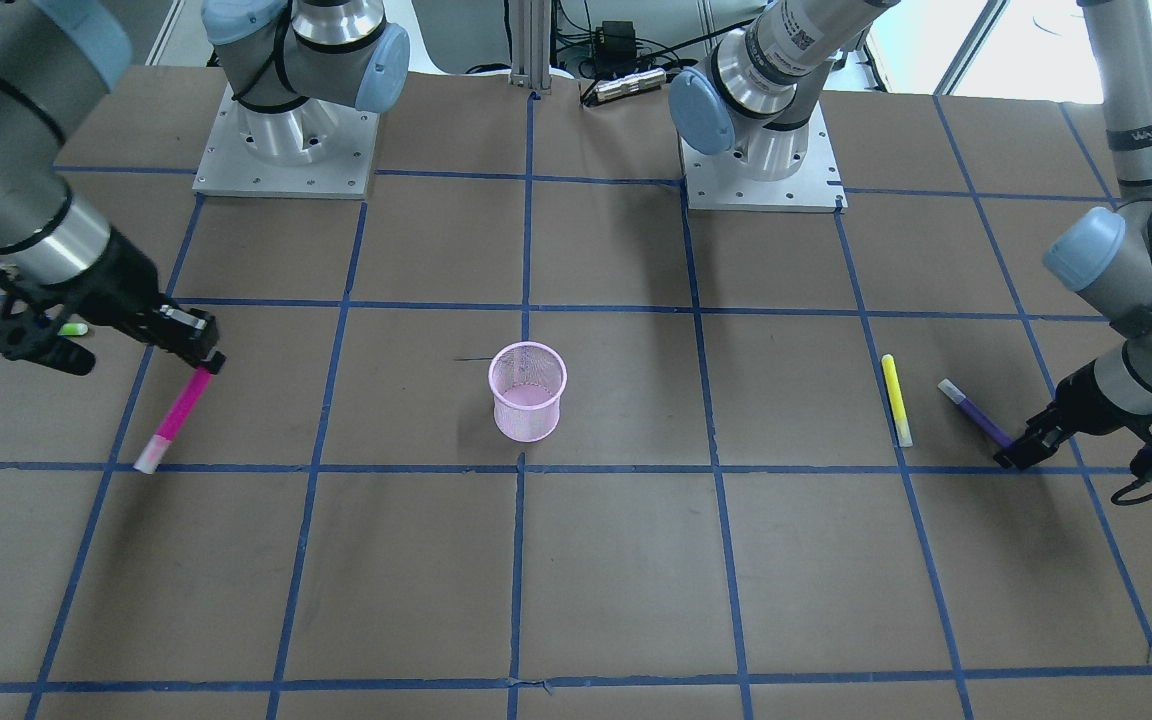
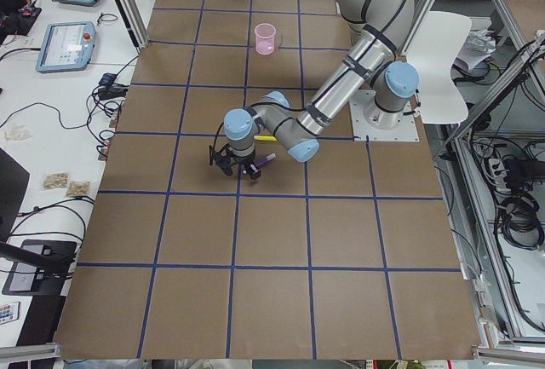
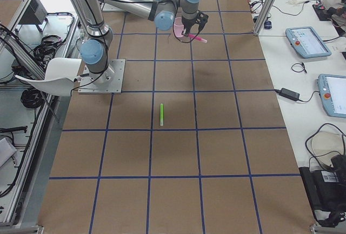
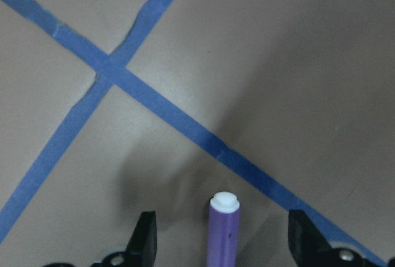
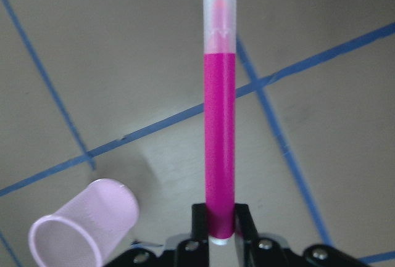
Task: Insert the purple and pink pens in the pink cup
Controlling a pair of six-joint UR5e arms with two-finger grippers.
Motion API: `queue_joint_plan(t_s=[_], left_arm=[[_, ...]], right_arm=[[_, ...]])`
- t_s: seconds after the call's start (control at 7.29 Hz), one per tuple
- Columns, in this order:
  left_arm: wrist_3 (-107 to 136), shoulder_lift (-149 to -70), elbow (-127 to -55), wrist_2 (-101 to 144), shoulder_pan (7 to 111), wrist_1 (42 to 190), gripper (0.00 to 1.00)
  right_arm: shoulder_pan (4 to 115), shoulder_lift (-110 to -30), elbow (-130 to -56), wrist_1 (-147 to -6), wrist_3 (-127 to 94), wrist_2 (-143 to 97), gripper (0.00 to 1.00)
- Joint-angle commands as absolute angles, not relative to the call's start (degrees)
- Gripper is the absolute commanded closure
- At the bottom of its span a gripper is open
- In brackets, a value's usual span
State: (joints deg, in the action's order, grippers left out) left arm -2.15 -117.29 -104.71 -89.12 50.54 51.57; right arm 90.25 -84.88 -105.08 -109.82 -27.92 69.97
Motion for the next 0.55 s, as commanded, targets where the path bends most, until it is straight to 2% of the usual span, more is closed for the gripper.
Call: queue_joint_plan(t_s=[0.0, 0.14, 0.27, 0.41], left_arm=[[-2.5, -117.9, -104.5, -89.0, 50.5, 51.3, 0.41], [-2.2, -118.0, -104.4, -89.0, 50.5, 51.2, 0.56], [-1.8, -118.0, -104.4, -88.9, 50.5, 51.2, 0.93], [-1.8, -117.7, -104.4, -89.1, 50.6, 52.2, 1.00]], right_arm=[[98.7, -83.4, -103.5, -109.9, -44.2, 60.1, 1.00], [101.7, -83.3, -103.4, -110.4, -49.3, 57.2, 1.00], [103.6, -82.7, -103.6, -110.4, -55.1, 51.6, 1.00], [104.1, -82.5, -104.5, -109.9, -60.2, 47.7, 1.00]])
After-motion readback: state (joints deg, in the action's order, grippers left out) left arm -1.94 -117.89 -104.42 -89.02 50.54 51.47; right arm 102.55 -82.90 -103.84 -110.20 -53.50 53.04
